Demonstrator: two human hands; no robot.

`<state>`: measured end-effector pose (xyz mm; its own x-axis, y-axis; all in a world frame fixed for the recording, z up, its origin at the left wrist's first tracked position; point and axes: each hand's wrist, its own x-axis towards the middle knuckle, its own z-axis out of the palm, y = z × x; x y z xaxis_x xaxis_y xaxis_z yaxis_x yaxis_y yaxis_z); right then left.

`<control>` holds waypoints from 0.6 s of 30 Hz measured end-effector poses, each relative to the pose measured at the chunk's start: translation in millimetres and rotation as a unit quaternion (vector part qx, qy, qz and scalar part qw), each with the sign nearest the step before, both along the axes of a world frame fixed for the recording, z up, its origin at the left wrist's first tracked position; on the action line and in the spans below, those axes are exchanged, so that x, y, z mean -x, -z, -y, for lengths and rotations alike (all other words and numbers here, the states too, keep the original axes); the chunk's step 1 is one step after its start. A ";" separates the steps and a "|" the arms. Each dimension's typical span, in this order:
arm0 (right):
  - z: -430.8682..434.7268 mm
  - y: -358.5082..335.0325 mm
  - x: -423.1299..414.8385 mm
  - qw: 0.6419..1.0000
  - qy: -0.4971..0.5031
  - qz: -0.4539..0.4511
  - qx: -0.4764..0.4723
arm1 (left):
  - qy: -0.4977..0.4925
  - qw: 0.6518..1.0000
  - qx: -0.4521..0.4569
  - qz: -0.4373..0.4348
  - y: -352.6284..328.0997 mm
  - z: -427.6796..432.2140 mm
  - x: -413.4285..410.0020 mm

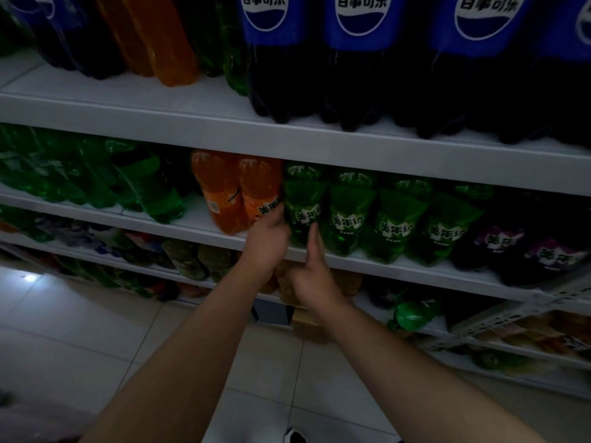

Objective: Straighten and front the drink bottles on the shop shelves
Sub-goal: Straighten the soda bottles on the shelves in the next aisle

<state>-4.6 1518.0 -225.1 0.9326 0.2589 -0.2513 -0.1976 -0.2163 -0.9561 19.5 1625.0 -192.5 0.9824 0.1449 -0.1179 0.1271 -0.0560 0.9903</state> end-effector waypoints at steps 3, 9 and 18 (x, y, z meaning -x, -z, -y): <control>1.8 0.0 -4.4 1.000 0.027 0.014 -0.004 | 0.006 1.000 0.027 -0.003 1.5 -2.1 2.7; -3.5 -10.8 -28.3 0.998 0.052 0.028 -0.034 | -0.007 0.999 0.040 0.001 3.9 2.7 6.3; -1.8 3.4 -10.4 1.000 0.005 -0.004 -0.003 | 0.012 0.999 -0.014 -0.030 0.8 -5.4 -7.1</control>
